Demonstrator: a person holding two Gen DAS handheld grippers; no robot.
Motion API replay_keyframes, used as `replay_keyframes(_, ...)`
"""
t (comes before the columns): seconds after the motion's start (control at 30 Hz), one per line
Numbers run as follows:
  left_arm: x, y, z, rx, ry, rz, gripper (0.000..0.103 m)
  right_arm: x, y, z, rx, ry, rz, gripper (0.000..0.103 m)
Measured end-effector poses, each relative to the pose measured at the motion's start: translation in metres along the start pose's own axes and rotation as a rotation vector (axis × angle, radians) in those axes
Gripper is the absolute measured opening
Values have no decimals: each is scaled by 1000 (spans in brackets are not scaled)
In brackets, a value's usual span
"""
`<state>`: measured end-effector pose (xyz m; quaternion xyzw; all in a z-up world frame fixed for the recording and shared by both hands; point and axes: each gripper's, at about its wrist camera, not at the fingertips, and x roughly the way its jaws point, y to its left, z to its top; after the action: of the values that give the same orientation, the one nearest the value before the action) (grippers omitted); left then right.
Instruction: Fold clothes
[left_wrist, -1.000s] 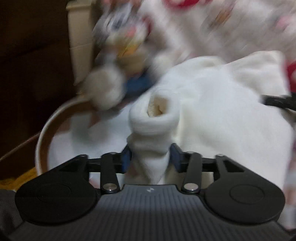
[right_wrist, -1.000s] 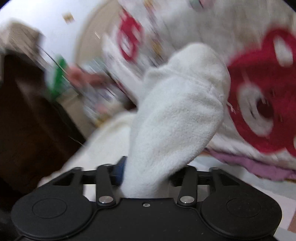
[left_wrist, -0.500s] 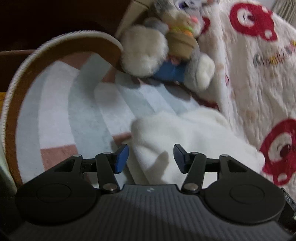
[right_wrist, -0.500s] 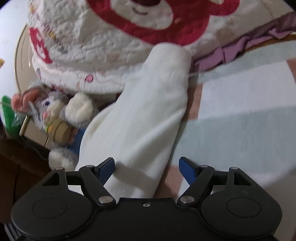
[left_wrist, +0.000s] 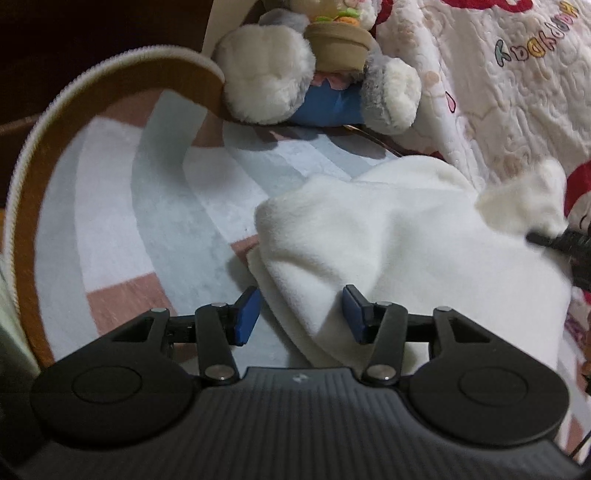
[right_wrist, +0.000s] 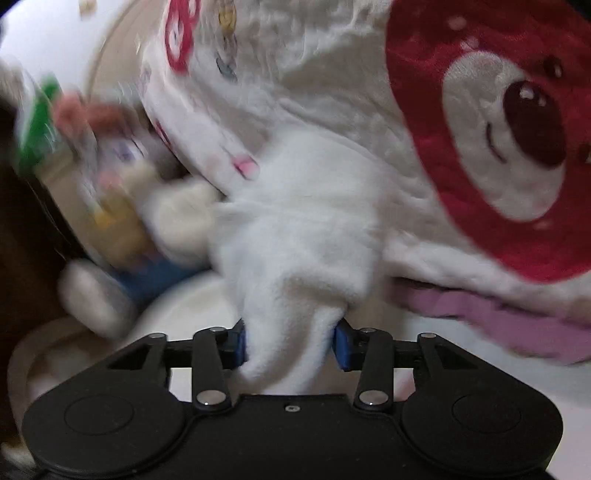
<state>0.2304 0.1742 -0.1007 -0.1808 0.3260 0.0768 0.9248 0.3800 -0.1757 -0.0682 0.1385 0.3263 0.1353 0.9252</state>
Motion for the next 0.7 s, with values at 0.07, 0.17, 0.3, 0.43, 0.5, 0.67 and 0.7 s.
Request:
replay_keyframes(0.07, -12, -4, 4, 26, -54, 32, 40, 2, 5, -7, -52, 30, -104, 59)
replay_keyframes(0.17, -38, -5, 20, 21, -212, 32, 38, -14, 26, -27, -96, -16, -232, 63)
replay_keyframes(0.3, -30, 2, 33, -55, -149, -135, 38, -52, 65, -56, -190, -131, -196, 64)
replay_keyframes(0.43, 5, 3, 23, -49, -6, -97, 38, -76, 96, -84, -266, -128, 18, 64)
replay_keyframes(0.5, 14, 9, 18, -64, 27, -54, 38, -79, 112, -100, -341, -87, 61, 67)
replay_keyframes(0.67, 17, 25, 16, -123, 47, 0, 45, -95, 117, -125, -398, -16, 95, 67)
replay_keyframes(0.7, 16, 25, 15, -123, 49, 0, 45, -99, 114, -127, -390, -3, 105, 67)
